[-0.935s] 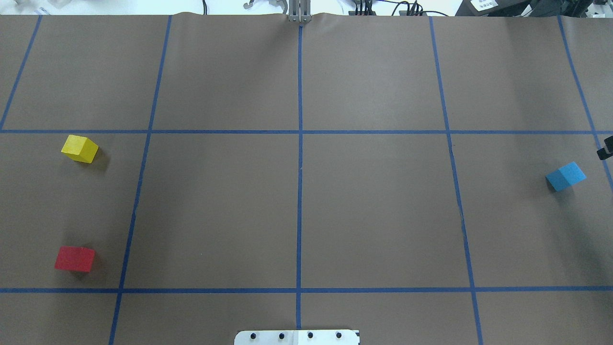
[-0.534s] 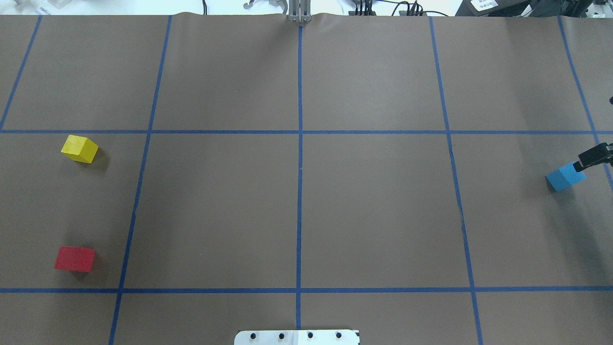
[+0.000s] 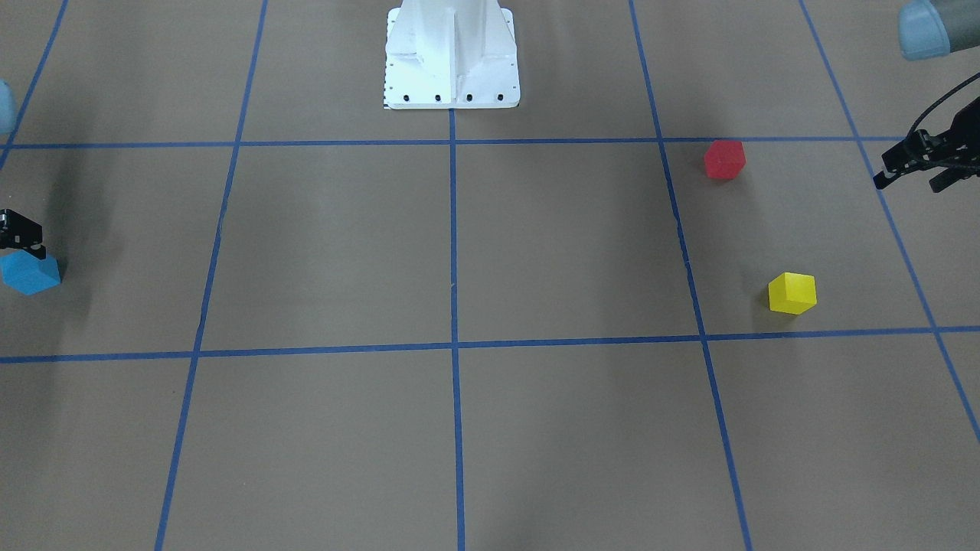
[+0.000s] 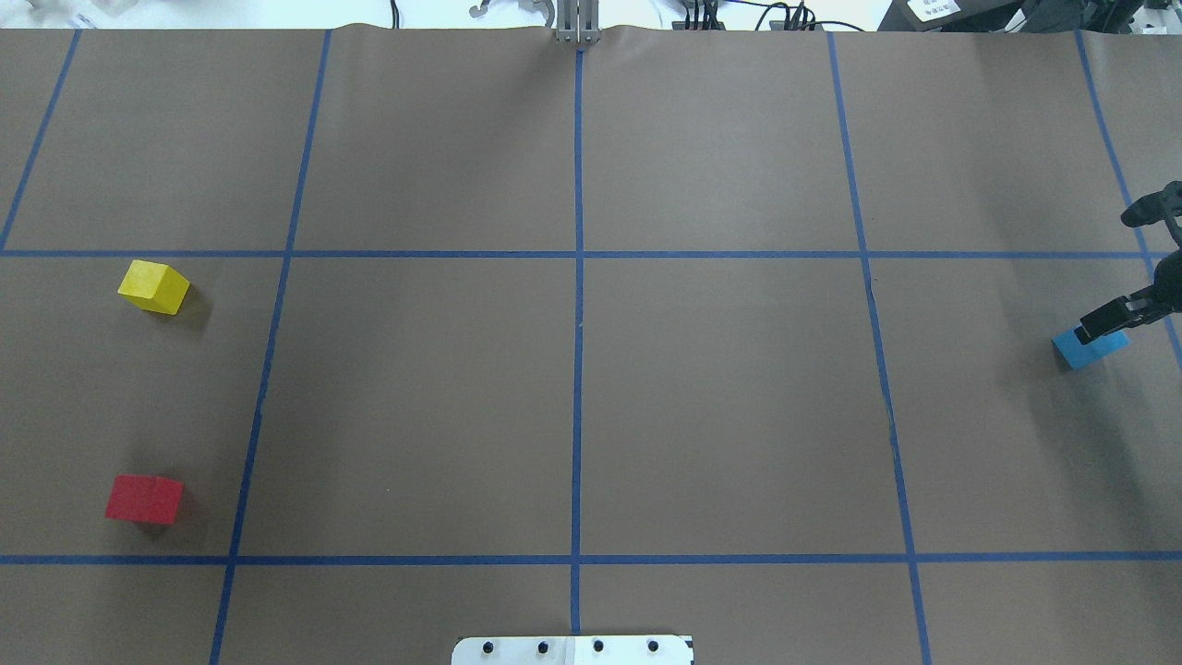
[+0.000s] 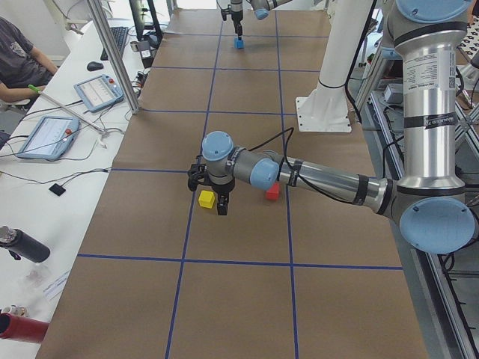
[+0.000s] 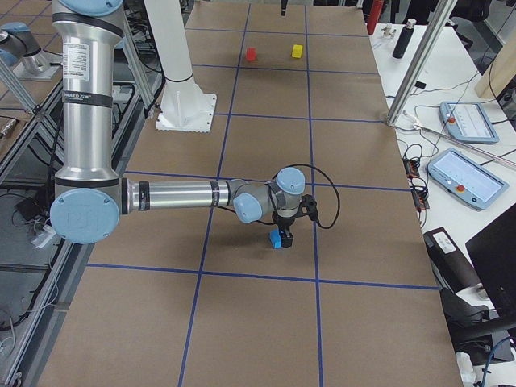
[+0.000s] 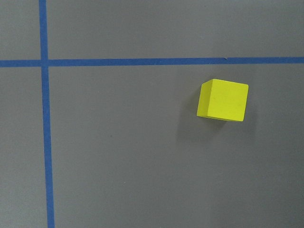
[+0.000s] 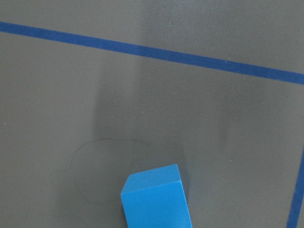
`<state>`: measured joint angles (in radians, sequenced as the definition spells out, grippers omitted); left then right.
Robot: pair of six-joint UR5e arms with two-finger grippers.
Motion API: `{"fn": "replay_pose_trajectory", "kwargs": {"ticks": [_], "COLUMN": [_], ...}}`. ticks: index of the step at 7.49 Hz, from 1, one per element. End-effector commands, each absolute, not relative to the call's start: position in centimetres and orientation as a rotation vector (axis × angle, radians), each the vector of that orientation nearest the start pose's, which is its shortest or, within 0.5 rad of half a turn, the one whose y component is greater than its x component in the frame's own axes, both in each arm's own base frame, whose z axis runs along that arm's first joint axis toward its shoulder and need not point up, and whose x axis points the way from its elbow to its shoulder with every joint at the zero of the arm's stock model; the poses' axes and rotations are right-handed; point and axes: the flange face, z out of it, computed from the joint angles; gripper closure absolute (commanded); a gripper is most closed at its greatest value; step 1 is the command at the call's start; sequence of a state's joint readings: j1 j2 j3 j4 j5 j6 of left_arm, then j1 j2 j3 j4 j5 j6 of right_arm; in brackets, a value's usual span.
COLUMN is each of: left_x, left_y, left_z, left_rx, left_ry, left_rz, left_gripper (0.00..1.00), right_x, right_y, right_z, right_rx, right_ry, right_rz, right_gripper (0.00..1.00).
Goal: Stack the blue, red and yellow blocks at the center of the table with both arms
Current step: 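Lower the right gripper onto the blue cube and close on it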
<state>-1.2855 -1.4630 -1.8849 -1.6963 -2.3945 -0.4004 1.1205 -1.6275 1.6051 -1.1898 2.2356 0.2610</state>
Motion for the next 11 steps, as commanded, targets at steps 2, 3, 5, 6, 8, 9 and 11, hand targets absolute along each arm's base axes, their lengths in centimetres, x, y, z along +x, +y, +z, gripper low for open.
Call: {"fn": "replay_pose_trajectory", "kwargs": {"ticks": [2, 3, 5, 6, 8, 9, 11], "left_x": [7.0, 7.0, 7.0, 6.9, 6.9, 6.9, 6.9], "left_y": [-45.3, -45.3, -45.3, -45.1, -45.1, -45.1, -45.0], "left_z": [53.6, 53.6, 53.5, 53.7, 53.5, 53.5, 53.1], "left_rx": [0.019, 0.019, 0.022, 0.018, 0.023, 0.023, 0.025], "left_ry": [0.873, 0.873, 0.872, 0.871, 0.872, 0.872, 0.876], "left_rz": [0.027, 0.027, 0.029, 0.026, 0.03, 0.03, 0.031], "left_gripper": [0.0, 0.0, 0.0, 0.0, 0.0, 0.0, 0.0], "right_x": [-15.7, -16.1, -16.4, -16.5, -16.8, -16.7, -18.1], "right_y": [-46.9, -46.7, -46.6, -46.8, -47.0, -47.0, -48.3], "right_z": [64.7, 64.9, 65.5, 65.2, 64.9, 64.7, 59.5], "right_rx": [0.106, 0.099, 0.083, 0.089, 0.093, 0.093, 0.068], "right_ry": [-0.716, -0.715, -0.714, -0.715, -0.721, -0.726, -0.803], "right_rz": [-0.395, -0.401, -0.402, -0.405, -0.409, -0.401, -0.354], "right_gripper": [0.02, 0.02, 0.12, 0.63, 1.0, 1.0, 1.0]}}
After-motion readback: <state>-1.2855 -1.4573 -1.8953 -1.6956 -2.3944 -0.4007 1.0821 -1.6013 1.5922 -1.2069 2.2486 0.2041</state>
